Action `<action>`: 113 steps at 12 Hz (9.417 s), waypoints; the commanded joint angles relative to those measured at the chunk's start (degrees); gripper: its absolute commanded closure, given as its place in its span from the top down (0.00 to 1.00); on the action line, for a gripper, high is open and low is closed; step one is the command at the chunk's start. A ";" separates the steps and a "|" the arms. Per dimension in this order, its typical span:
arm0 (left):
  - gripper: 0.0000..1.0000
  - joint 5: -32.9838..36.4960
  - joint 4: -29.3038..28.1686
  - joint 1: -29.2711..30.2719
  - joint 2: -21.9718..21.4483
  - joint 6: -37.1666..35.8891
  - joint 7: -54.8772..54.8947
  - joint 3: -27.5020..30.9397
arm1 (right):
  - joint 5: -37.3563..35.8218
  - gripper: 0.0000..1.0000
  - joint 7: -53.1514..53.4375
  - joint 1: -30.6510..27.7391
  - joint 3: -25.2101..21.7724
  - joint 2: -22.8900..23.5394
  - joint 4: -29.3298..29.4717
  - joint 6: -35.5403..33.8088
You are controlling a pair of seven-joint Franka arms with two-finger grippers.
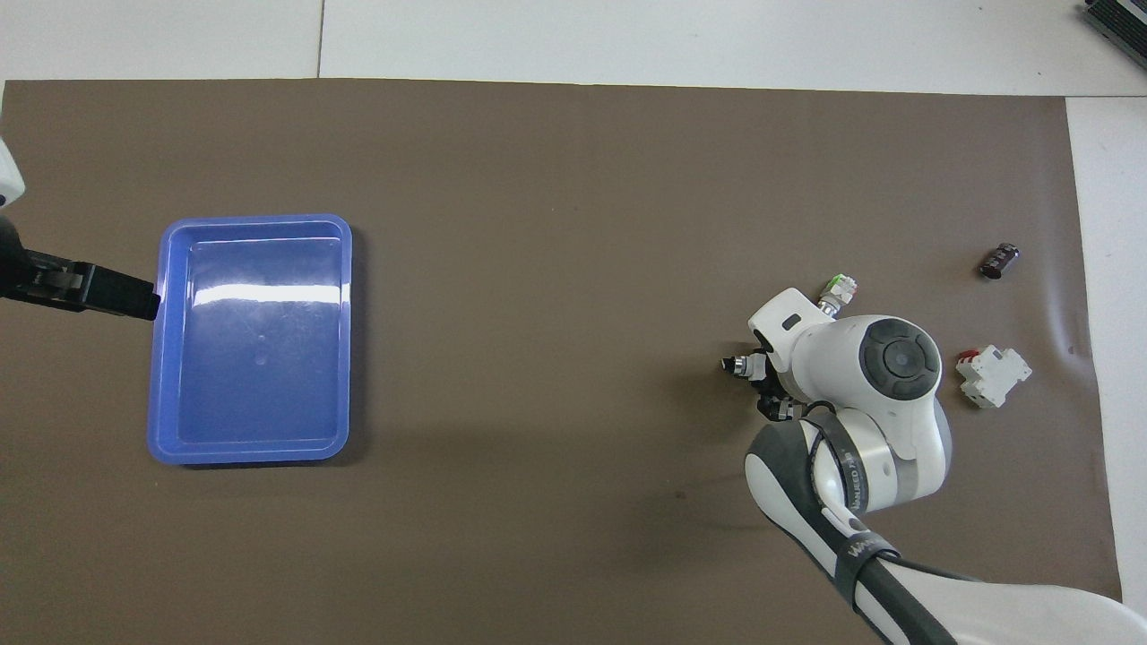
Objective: Turn and place switch with both arms
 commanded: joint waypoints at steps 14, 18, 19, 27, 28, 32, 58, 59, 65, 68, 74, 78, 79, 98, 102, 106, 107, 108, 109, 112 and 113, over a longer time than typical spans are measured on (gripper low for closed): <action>1.00 0.95 -2.16 0.43 -1.98 -0.85 0.35 -0.37 | 34.07 0.00 -6.29 0.81 13.05 -6.66 17.01 -13.80; 1.00 0.60 -2.42 -0.80 -2.16 -0.51 0.44 -0.72 | 35.84 0.00 -2.89 0.90 16.64 -10.20 22.10 -18.04; 1.00 0.60 -2.25 -0.80 -2.07 0.37 0.79 -0.89 | 35.84 0.00 -1.30 1.07 17.53 -9.93 23.16 -17.25; 1.00 -22.58 -9.44 0.17 -6.02 0.37 -38.87 -0.72 | 35.76 0.00 0.74 1.08 18.33 -9.84 23.70 -16.81; 1.00 -24.25 -11.37 -0.01 -6.90 1.16 -45.64 -0.98 | 35.76 0.00 0.66 1.08 18.41 -9.84 23.61 -16.89; 1.00 -35.66 -25.14 -0.80 -14.00 8.00 -57.19 -1.07 | 35.76 0.00 0.74 1.08 18.41 -9.84 23.61 -16.89; 0.24 -41.50 -28.88 -15.30 -13.24 27.97 -68.47 -2.57 | 35.32 0.00 0.92 1.87 18.59 -10.11 23.43 -16.72; 0.20 -41.76 -28.88 -15.30 -13.24 28.15 -68.29 -2.57 | 35.32 0.00 1.01 1.87 18.59 -10.11 23.43 -16.72; 0.00 -41.85 -28.88 -15.74 -13.24 28.67 -64.07 -2.57 | 35.32 0.00 1.01 1.87 18.59 -10.11 23.34 -16.72; 0.00 -41.59 -28.88 -15.83 -13.24 28.07 -58.21 -2.48 | 35.32 0.00 1.01 1.87 18.59 -10.11 23.34 -16.72; 0.00 -39.92 -28.97 -15.48 -13.32 26.57 -20.54 -2.39 | 35.32 0.00 1.01 1.87 18.59 -10.11 23.34 -16.72; 0.00 -37.02 -28.35 -15.13 -13.32 26.04 -0.58 -2.39 | 35.32 0.00 1.01 1.87 18.59 -10.11 23.34 -16.81; 0.00 -37.01 -28.26 -14.95 -13.32 25.95 4.34 -2.04 | 35.32 0.00 1.01 1.87 18.59 -10.11 23.34 -16.72; 0.00 -23.30 -25.19 -14.51 -12.71 22.08 45.44 -1.95 | 35.05 0.00 4.96 1.78 18.59 -10.81 23.34 -17.33; 0.00 -22.95 -25.27 -14.51 -12.71 21.91 45.44 -1.86 | 34.97 1.00 4.53 0.90 18.42 -10.99 23.34 -17.95; 0.00 -18.76 -25.45 -13.73 -12.71 21.91 45.35 -1.86 | 35.05 1.00 4.96 -4.53 17.89 -13.44 23.52 -23.37; 0.00 -15.51 -25.45 -13.37 -12.62 21.91 45.35 -1.86 | 34.97 1.00 4.87 -7.16 17.80 -14.23 23.61 -26.62; 0.00 -12.09 -25.80 -13.28 -12.79 21.56 45.35 -1.86 | 34.97 1.00 4.87 -9.19 17.71 -14.59 23.96 -28.56; 0.00 -8.83 -25.89 -13.11 -13.06 19.29 45.35 -1.86 | 34.88 1.00 5.05 -11.04 17.62 -14.94 23.96 -28.84; 0.00 1.09 -27.98 -10.38 -14.37 13.56 44.91 -1.86 | 26.92 1.00 5.22 -15.35 17.62 -14.85 23.96 -27.89; 0.00 3.30 -28.52 -9.60 -14.90 12.17 44.91 -1.86 | 24.79 1.00 5.40 -17.01 17.62 -14.77 23.96 -27.45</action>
